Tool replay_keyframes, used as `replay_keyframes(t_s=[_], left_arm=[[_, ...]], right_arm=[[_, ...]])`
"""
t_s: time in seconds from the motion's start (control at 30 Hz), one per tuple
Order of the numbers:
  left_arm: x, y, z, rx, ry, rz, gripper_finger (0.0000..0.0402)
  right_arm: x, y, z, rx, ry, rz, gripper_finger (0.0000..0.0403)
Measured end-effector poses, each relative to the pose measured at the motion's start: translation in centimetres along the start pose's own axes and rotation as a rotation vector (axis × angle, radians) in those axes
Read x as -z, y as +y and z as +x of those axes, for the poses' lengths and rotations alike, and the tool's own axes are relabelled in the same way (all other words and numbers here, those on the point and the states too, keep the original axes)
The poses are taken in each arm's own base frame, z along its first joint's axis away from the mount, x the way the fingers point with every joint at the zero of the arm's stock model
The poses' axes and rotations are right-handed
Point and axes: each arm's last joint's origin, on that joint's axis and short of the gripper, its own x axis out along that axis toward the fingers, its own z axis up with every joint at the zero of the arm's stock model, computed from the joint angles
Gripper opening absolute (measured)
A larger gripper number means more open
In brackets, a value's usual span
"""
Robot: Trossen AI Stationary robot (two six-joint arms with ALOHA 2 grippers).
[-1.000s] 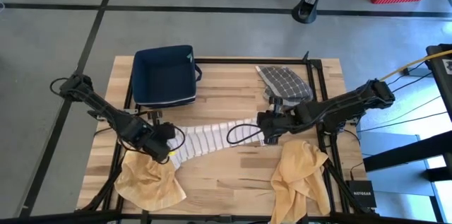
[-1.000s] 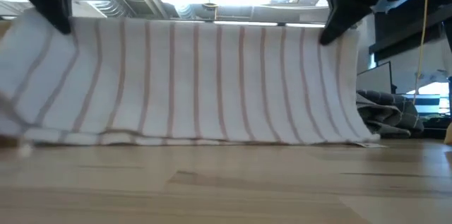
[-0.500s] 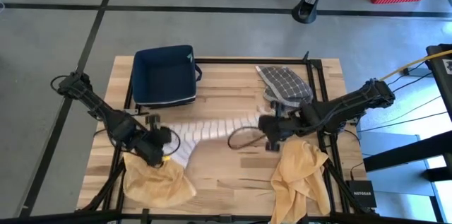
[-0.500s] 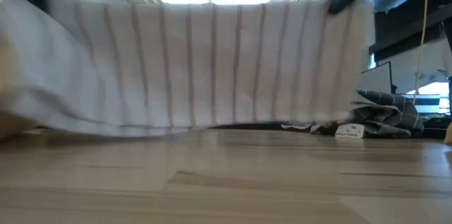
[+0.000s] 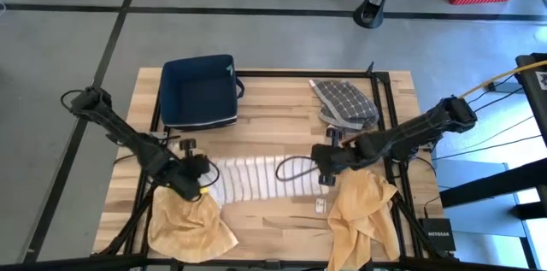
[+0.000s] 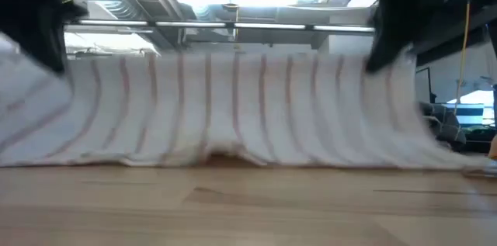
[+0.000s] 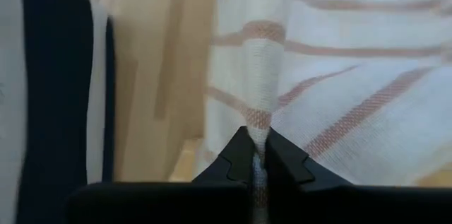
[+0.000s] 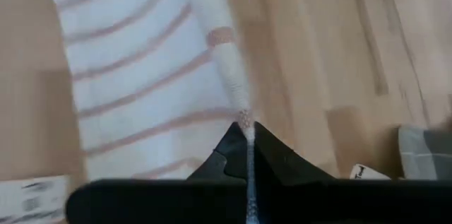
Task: Fold towel
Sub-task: Fold the white towel
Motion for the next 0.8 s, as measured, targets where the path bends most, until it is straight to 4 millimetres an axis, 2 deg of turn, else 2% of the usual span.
replay_keyframes(t_s=[0.1, 0.23, 0.5, 0.67, 0.8], left_arm=[[1.3, 0.6, 2.4, -0.058, 0.024, -0.017, 0.0013], [1.7, 1.2, 3.9, -0.076, 0.033, -0.003, 0.0013], [0.8, 1.7, 4.6, -0.049, 0.023, 0.091, 0.0037], [0.9, 2.0, 4.7, -0.061, 0.048, 0.089, 0.0094], [0.5, 2.1, 3.8, -0.022, 0.097, 0.062, 0.0142]], right_arm=[[1.9, -1.6, 2.8, 0.093, 0.029, 0.032, 0.0003], [2.6, -2.9, 4.3, 0.132, 0.026, 0.033, 0.0003], [1.9, -4.1, 5.0, 0.129, -0.006, 0.034, 0.0025], [1.9, -4.4, 5.1, 0.140, -0.001, 0.049, 0.0043], [2.0, -4.5, 5.0, 0.162, 0.022, 0.057, 0.0086]])
